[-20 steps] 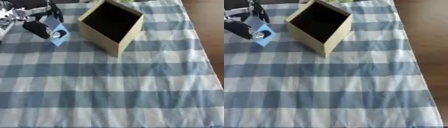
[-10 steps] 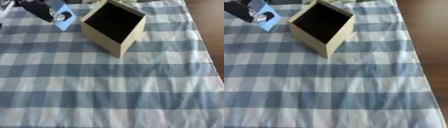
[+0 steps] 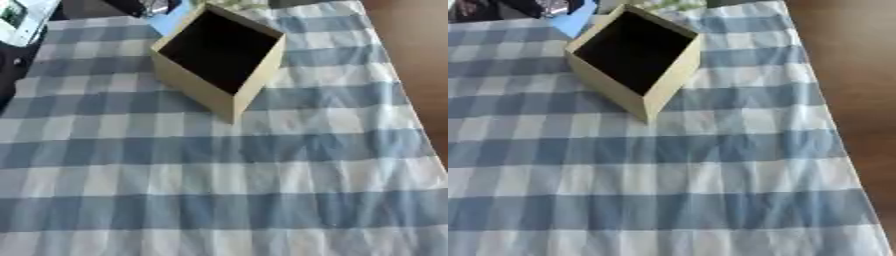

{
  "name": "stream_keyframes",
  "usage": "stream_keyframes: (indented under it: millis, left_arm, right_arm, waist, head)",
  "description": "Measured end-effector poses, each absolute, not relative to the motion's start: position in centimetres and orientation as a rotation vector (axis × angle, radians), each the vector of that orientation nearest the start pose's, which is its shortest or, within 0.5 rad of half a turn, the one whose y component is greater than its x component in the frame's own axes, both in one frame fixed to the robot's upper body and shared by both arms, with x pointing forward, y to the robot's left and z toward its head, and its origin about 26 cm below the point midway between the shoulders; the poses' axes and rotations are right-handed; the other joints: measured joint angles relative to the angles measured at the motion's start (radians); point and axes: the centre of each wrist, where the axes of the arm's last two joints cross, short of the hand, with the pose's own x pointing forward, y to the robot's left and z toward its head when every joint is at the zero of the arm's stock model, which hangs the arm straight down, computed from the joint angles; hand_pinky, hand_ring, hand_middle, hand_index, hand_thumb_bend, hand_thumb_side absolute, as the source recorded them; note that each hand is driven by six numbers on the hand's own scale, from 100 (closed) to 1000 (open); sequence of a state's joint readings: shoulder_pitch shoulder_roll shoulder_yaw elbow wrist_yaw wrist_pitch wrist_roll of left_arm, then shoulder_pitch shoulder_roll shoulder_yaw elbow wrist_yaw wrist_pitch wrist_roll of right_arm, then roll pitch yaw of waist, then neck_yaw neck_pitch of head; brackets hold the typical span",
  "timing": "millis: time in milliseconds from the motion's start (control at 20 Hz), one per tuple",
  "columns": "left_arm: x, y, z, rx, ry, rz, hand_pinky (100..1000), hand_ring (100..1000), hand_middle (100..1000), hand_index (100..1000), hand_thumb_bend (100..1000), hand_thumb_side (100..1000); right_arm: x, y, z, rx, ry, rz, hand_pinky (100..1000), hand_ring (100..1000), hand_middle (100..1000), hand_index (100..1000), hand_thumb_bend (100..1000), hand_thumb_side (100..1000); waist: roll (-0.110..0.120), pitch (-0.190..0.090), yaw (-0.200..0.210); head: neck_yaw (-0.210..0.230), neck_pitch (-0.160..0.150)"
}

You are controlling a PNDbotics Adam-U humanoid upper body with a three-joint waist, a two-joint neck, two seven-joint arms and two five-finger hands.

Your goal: Pick up objects on the table and place them in the box.

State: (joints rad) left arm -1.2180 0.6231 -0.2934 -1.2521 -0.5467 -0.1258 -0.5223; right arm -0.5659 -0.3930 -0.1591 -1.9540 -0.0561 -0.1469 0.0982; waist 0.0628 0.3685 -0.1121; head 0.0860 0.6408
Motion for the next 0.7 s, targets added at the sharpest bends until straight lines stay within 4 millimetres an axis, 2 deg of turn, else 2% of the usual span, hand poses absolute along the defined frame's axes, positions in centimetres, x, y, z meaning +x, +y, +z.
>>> stream_keyframes:
  millis: [550,600,650,700]
  left_arm:
    - [44.7,20.0,38.0,0.904,-1.867,-1.593,283,525,518,706,100,492]
    - [44.9,19.9,37.8,0.904,-1.864,-1.592,285,525,516,706,178,379]
    - [45.0,19.9,37.6,0.907,-1.858,-1.593,289,526,519,707,100,491]
    - [45.1,19.9,37.5,0.912,-1.851,-1.596,291,527,520,707,100,493]
  right_arm:
    - [31.4,-27.8,30.1,0.23,3.496,-0.615,756,677,621,827,100,897]
    - [31.4,-27.8,30.1,0.228,3.496,-0.615,756,677,621,827,100,892]
    - [31.4,-27.8,30.1,0.225,3.497,-0.616,756,677,621,827,100,900]
    - [31.4,-27.8,30.1,0.223,3.498,-0.617,756,677,621,828,100,900]
  waist:
    - [0.037,0.033,-0.081]
    - [0.038,0.037,-0.082]
    - [0.038,0.041,-0.083]
    - [0.039,0.044,-0.083]
  head:
    - [0.058,-0.051]
    - [0.061,-0.054]
    - [0.062,-0.055]
    - [0.062,-0.056]
